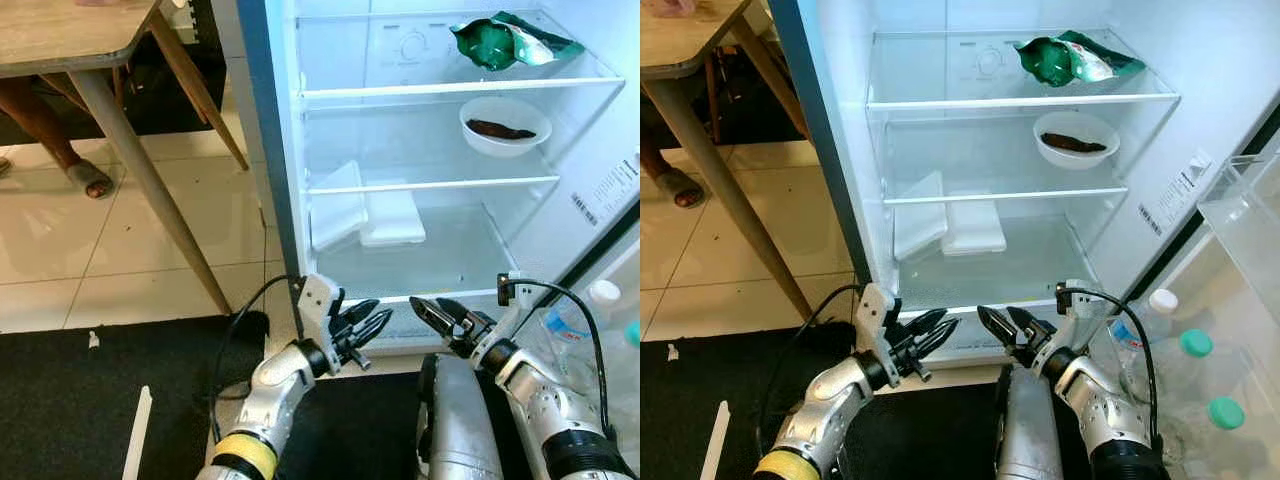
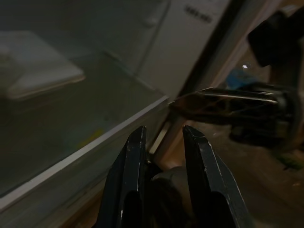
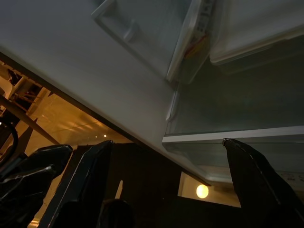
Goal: Restocking fridge
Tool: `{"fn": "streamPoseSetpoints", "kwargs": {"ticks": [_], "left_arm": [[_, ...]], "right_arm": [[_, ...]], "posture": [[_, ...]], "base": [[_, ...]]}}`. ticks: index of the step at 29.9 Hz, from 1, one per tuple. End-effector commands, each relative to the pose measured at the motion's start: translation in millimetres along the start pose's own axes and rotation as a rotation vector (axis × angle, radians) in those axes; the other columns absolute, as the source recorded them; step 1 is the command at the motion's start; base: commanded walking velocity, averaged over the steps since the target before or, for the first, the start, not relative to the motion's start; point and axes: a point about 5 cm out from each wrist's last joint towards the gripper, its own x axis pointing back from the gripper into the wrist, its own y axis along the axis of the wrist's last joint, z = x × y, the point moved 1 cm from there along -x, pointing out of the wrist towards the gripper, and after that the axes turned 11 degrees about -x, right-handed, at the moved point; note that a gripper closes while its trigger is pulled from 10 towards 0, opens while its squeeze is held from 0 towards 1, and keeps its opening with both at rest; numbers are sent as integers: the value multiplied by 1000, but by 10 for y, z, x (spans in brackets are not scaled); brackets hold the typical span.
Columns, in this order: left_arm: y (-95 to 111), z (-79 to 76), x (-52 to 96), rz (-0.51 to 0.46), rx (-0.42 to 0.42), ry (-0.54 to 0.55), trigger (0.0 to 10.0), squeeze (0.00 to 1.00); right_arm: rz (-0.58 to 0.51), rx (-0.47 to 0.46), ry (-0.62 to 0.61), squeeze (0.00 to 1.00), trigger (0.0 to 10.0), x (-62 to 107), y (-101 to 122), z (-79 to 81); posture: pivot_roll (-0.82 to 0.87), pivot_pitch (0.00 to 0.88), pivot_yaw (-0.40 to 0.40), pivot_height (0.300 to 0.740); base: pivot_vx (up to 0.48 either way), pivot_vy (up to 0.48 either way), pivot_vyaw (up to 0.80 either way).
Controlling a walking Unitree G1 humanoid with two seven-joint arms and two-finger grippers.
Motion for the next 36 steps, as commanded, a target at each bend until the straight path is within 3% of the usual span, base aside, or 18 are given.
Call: {"fn": "streamPoseSetpoints", "kwargs": {"ticks": [1, 13, 21, 30, 36], "left_arm": [[-109, 66, 102, 33, 28, 52, 10000, 0], [-458, 233, 436, 155, 132, 192, 10000, 0], [-548, 230, 492, 193, 162, 207, 10000, 0], [-650, 244, 591, 234, 201, 229, 10000, 0], [-719, 226, 647, 270, 215, 239, 10000, 0]], "right_arm": [[2, -7, -5, 0, 10000, 4, -33, -24], [28, -8, -16, 0, 10000, -22, -158, -70], [46, 28, -101, 0, 10000, -44, -228, -132], [37, -8, -51, 0, 10000, -33, -223, -134], [76, 19, -177, 0, 10000, 9, -341, -257]], "posture": [[-5, 107, 3, 503], [-3, 106, 4, 550], [-1, 107, 1, 568], [-1, 93, -1, 588], [-2, 91, -2, 602]], "base": [[0, 0, 0], [0, 0, 0], [0, 0, 0], [0, 0, 0], [0, 0, 0]]}}
